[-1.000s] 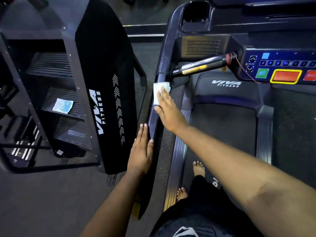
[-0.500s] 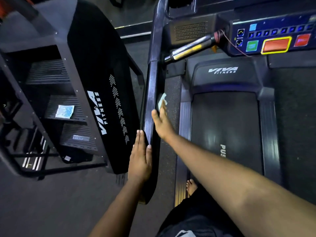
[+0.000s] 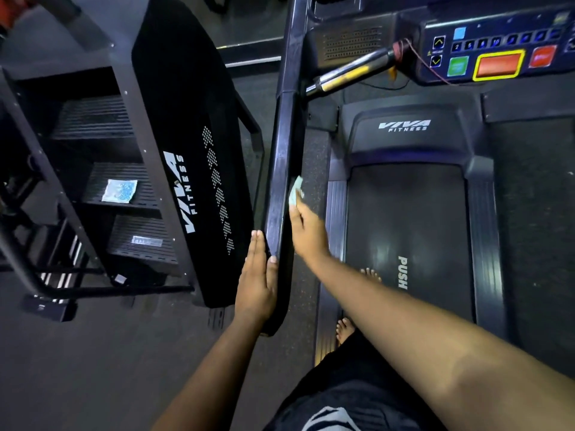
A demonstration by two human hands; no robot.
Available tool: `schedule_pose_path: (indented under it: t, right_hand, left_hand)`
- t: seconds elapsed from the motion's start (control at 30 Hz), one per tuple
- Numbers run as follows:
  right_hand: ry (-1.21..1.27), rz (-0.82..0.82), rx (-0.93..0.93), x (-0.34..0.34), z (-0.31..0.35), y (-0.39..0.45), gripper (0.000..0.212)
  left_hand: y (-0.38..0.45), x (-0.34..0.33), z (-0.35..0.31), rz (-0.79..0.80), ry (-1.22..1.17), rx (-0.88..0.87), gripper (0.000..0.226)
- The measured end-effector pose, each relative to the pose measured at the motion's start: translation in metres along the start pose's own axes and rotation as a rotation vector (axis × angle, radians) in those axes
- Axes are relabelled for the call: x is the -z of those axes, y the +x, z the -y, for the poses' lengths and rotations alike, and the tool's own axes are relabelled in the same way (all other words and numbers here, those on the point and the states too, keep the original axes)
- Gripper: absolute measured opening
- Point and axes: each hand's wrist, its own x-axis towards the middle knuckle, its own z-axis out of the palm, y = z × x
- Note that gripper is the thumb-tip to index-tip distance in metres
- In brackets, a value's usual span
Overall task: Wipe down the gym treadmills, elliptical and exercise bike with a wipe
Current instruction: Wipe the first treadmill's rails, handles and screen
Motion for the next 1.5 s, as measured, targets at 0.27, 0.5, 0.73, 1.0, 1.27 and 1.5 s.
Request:
schedule_pose_path:
  t: [0.27,0.5,0.73,1.0,1.27,1.5]
  right_hand:
    - [0.007,0.245,0.144,-0.012,-0.019,-0.115,0.064]
    - [0.050,0.199,-0.014,-0.008,-0.006,-0.104,0.063]
    - [0.018,0.119,-0.061,-0.005,-0.024,-0.170,0.052]
    - [0.254,0.121,-0.097,0.039,0.025,-0.135,0.014]
    - [0.499,0.229,-0.208,0.096,0.085,-0.070,0.015]
    - [0.324,0.307,-0.091,0.144,0.100,0.016,0.022]
  left_hand:
    - [-0.023,-0.001,0.014,-0.013,-0.169,0.115,0.055]
    - [-0.059,-0.005,0.020,-0.031,-0.208,0.134,0.064]
    - [-0.069,0.001,0.022,0.024,-0.162,0.131,0.061]
    - [-0.048,0.013,-0.006,0.058,-0.055,0.059,0.066]
    - [0.017,0.031,-0.075,0.078,-0.604,0.048,0.049]
    - [0.100,0.028,-0.126,0.060,-0.806,0.099,0.023]
